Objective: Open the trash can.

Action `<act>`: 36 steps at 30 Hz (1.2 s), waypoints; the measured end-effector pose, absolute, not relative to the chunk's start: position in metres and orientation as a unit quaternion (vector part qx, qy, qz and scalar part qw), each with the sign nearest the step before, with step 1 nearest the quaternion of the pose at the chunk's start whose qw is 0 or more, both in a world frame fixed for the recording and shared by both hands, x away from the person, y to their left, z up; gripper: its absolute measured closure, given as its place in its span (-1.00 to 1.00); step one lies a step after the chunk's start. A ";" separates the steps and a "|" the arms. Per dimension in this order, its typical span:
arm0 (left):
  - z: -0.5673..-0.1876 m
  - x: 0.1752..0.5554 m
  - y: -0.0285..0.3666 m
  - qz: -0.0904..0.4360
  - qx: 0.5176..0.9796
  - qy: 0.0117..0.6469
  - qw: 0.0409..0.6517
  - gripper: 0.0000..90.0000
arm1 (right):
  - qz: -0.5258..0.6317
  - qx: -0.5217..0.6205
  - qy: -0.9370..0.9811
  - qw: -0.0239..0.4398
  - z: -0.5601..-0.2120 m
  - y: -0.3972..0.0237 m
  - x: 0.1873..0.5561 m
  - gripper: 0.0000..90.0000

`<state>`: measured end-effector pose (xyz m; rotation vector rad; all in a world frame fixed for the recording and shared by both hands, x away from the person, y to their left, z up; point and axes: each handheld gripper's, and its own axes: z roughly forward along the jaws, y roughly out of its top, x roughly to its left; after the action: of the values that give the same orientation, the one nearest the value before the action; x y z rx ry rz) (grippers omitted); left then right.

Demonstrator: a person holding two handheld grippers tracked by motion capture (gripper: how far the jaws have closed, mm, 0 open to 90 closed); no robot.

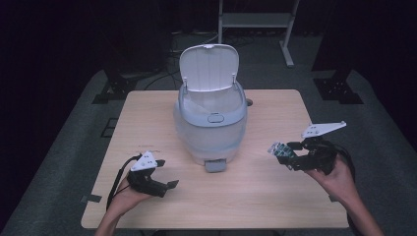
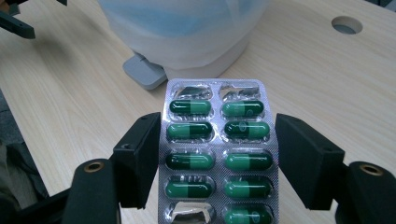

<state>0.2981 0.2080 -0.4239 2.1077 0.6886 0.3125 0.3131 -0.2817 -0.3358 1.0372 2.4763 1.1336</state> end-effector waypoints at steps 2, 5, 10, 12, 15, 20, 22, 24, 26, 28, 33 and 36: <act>-0.424 0.298 0.208 0.126 0.847 0.277 0.435 -0.78 | 0.386 0.351 0.845 0.116 -0.331 -0.280 0.315 -0.28; -0.424 0.298 0.208 0.127 0.848 0.276 0.435 -0.78 | 0.386 0.348 0.846 0.115 -0.325 -0.279 0.317 -0.28; -0.424 0.298 0.208 0.127 0.846 0.278 0.437 -0.78 | 0.388 0.342 0.848 0.116 -0.314 -0.277 0.321 -0.28; -0.424 0.297 0.208 0.126 0.846 0.278 0.436 -0.78 | 0.388 0.342 0.848 0.116 -0.311 -0.277 0.323 -0.28; -0.425 0.298 0.208 0.127 0.846 0.279 0.436 -0.78 | 0.387 0.342 0.849 0.113 -0.305 -0.277 0.325 -0.28; -0.425 0.298 0.208 0.125 0.846 0.281 0.435 -0.78 | 0.381 0.337 0.853 0.113 -0.294 -0.275 0.328 -0.28; -0.426 0.298 0.208 0.125 0.847 0.281 0.434 -0.79 | 0.380 0.335 0.855 0.113 -0.290 -0.273 0.329 -0.28; -0.426 0.298 0.208 0.125 0.846 0.282 0.434 -0.79 | 0.383 0.333 0.854 0.110 -0.286 -0.272 0.329 -0.28; -0.426 0.298 0.208 0.125 0.846 0.282 0.434 -0.79 | 0.385 0.329 0.855 0.112 -0.282 -0.270 0.329 -0.28; -0.426 0.298 0.209 0.125 0.846 0.283 0.434 -0.79 | 0.384 0.325 0.857 0.114 -0.279 -0.268 0.330 -0.28; -0.426 0.298 0.209 0.124 0.847 0.283 0.433 -0.79 | 0.380 0.321 0.860 0.115 -0.272 -0.264 0.332 -0.28; -0.426 0.298 0.209 0.124 0.846 0.284 0.433 -0.79 | 0.381 0.319 0.860 0.112 -0.267 -0.263 0.334 -0.28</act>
<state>0.2982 0.2088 -0.4262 2.1091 0.7066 0.3102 0.3342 -0.2632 -0.2670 0.9361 2.5249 1.1194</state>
